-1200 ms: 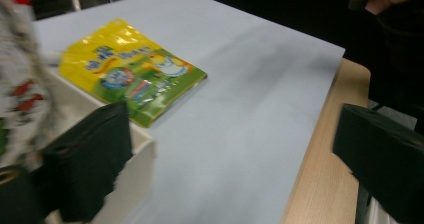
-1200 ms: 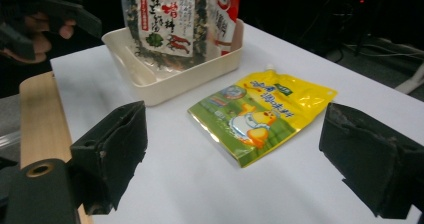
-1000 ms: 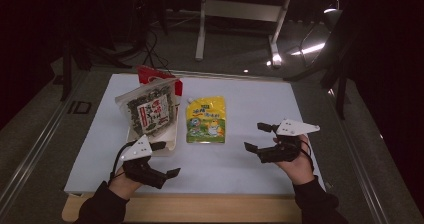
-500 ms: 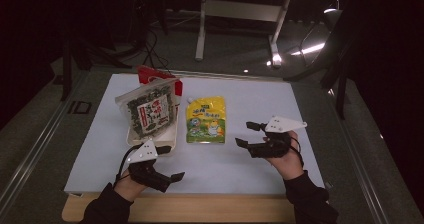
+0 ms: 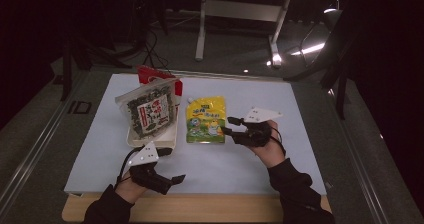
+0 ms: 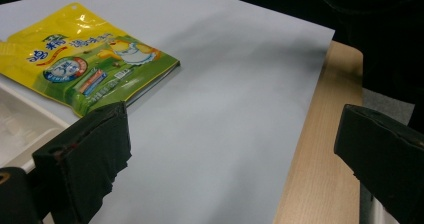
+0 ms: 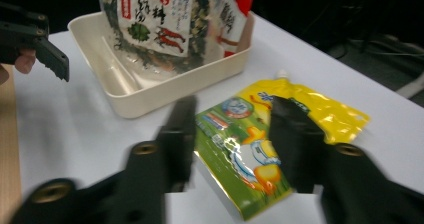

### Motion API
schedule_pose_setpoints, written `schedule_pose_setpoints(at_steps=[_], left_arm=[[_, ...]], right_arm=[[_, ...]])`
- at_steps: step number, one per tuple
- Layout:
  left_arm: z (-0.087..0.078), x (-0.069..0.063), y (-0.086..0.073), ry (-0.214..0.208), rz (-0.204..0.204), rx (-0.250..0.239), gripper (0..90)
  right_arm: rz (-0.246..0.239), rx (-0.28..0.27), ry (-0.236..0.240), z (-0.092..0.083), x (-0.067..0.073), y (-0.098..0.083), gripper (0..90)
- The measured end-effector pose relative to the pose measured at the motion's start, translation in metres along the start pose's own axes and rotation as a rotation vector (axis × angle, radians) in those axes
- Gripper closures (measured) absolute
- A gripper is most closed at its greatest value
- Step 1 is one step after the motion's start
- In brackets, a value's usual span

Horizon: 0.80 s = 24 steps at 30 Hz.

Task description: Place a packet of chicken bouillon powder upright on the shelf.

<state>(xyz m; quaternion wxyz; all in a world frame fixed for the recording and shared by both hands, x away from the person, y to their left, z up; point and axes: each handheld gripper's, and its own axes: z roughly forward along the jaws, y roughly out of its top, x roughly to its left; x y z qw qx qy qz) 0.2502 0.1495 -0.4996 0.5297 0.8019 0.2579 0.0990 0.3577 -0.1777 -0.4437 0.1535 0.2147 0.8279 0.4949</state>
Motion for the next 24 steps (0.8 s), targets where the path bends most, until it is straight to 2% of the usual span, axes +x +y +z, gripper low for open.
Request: schedule_pose_setpoints(at_steps=[3, 9, 13, 15, 20, 24], left_arm=[[-0.001, -0.001, 0.000, 0.001, 0.001, 0.000, 2.3], [-0.003, -0.002, -0.001, 0.002, 0.001, -0.018, 2.3], [-0.004, -0.002, -0.001, -0.001, 0.003, -0.023, 2.3], [-0.004, -0.002, -0.002, -0.005, 0.001, -0.025, 2.3], [-0.004, -0.004, -0.004, -0.005, 0.001, -0.024, 2.3], [-0.005, -0.006, -0.005, -0.007, -0.003, -0.028, 2.3]], right_arm=[[-0.002, 0.015, 0.020, 0.014, -0.004, 0.004, 69.2], [-0.033, 0.035, 0.008, 0.043, -0.014, 0.010, 80.1], [-0.029, 0.053, -0.006, 0.060, -0.023, 0.014, 88.5], [-0.036, 0.068, -0.010, 0.070, -0.027, 0.016, 89.8], [-0.005, 0.104, -0.018, 0.091, -0.035, 0.019, 89.9], [0.040, 0.108, -0.017, 0.105, -0.044, 0.021, 90.0]])
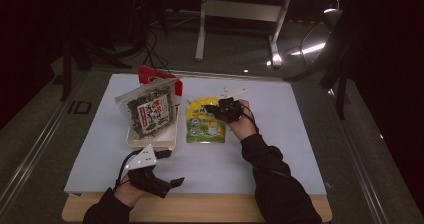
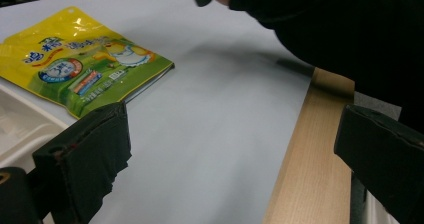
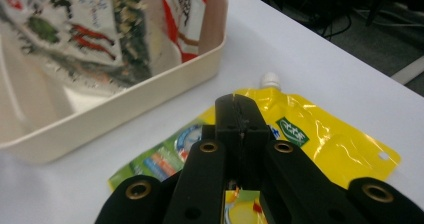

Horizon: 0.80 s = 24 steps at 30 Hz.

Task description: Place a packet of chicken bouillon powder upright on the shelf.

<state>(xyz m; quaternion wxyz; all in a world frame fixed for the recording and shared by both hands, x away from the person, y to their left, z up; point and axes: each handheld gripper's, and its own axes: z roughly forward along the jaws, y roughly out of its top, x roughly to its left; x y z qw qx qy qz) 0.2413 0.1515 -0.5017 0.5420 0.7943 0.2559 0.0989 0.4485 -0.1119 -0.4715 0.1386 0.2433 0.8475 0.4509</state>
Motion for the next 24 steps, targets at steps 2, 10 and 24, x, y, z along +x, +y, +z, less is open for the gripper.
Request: schedule_pose_setpoints(at_steps=[2, 10, 24], left_arm=[[-0.001, -0.001, -0.001, 0.001, -0.001, 0.001, 2.3], [-0.006, -0.005, -0.005, 0.010, -0.008, -0.006, 2.3], [-0.018, -0.008, -0.010, 0.042, -0.024, -0.013, 2.3]], right_arm=[[0.012, 0.008, -0.006, 0.008, -0.004, 0.002, 90.0], [0.054, 0.059, -0.031, 0.037, -0.014, 0.010, 90.0], [0.103, 0.097, -0.074, 0.082, -0.035, 0.023, 90.0]])
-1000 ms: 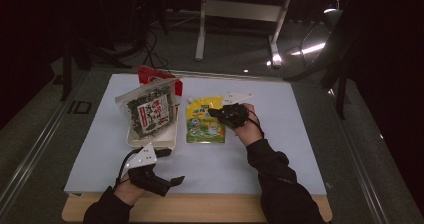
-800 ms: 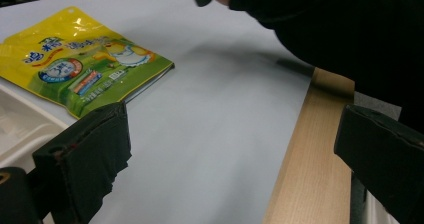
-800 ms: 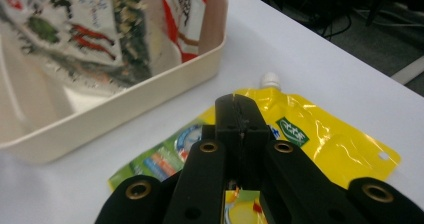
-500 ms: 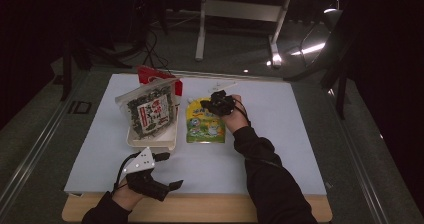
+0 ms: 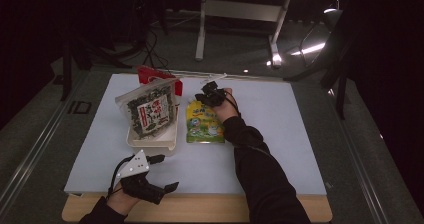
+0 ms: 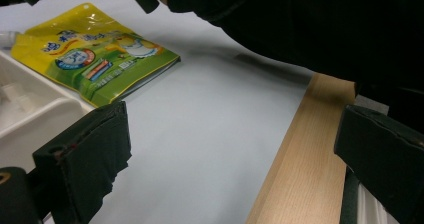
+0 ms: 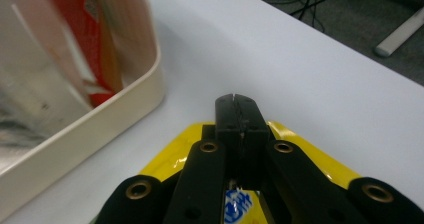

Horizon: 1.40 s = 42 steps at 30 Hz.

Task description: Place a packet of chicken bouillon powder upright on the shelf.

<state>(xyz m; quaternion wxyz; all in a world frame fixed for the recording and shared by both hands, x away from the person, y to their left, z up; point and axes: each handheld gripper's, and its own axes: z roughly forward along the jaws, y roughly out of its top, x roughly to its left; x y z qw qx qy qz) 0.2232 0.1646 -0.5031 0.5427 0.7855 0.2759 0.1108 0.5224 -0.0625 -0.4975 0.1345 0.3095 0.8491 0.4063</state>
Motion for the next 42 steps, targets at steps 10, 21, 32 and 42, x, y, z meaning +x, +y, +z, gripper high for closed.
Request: schedule_pose_setpoints(at_steps=[10, 21, 32, 42], left_arm=[[-0.005, -0.001, -0.004, 0.012, -0.010, 0.000, 2.3], [-0.008, 0.000, -0.006, 0.017, -0.023, -0.001, 2.4], [-0.006, 0.000, -0.008, 0.016, -0.026, 0.008, 2.4], [-0.005, 0.001, -0.009, 0.015, -0.025, 0.015, 2.4]], right_arm=[[0.070, 0.067, -0.047, 0.028, -0.011, 0.008, 90.0], [0.128, 0.125, -0.071, 0.052, -0.019, 0.009, 90.0], [0.134, 0.165, -0.086, 0.063, -0.021, 0.008, 90.0], [0.121, 0.201, -0.105, 0.066, -0.016, 0.008, 90.0]])
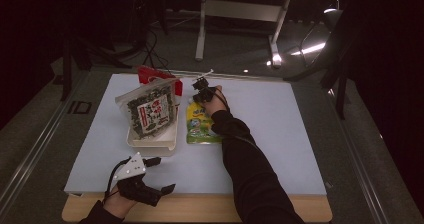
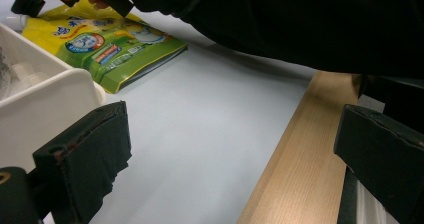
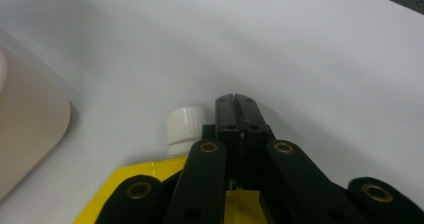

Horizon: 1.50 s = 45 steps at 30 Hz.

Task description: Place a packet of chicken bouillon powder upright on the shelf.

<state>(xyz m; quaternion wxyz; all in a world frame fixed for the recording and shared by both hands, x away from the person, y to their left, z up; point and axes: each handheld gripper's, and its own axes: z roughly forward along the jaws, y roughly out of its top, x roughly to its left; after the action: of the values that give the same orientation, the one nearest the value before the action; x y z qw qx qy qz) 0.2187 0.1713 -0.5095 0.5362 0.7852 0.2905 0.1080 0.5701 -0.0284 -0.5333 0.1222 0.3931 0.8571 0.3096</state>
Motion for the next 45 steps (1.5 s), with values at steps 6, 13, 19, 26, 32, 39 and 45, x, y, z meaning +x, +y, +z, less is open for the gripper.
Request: schedule_pose_setpoints(at_steps=[6, 13, 19, 26, 32, 39, 45], left_arm=[[0.001, -0.001, 0.001, -0.008, 0.010, 0.004, 2.4], [0.004, -0.002, 0.003, -0.016, 0.020, 0.004, 2.4], [0.006, -0.003, 0.005, -0.020, 0.026, 0.003, 2.4], [0.009, -0.003, 0.006, -0.030, 0.026, 0.004, 2.4], [0.014, -0.003, 0.007, -0.042, 0.032, 0.010, 2.4], [0.017, -0.003, 0.010, -0.050, 0.039, 0.011, 2.4], [0.021, -0.003, 0.011, -0.064, 0.042, 0.014, 2.4]], right_arm=[[-0.004, 0.012, -0.004, -0.004, 0.002, -0.004, 90.0], [-0.004, 0.016, -0.005, -0.018, 0.010, -0.021, 90.0], [-0.024, 0.012, -0.006, -0.030, 0.018, -0.037, 90.0], [-0.037, 0.007, 0.024, -0.043, 0.031, -0.055, 90.0], [-0.038, -0.001, 0.050, -0.053, 0.043, -0.069, 90.0], [-0.065, -0.008, 0.063, -0.061, 0.054, -0.081, 90.0], [-0.070, -0.016, 0.059, -0.067, 0.061, -0.089, 89.9]])
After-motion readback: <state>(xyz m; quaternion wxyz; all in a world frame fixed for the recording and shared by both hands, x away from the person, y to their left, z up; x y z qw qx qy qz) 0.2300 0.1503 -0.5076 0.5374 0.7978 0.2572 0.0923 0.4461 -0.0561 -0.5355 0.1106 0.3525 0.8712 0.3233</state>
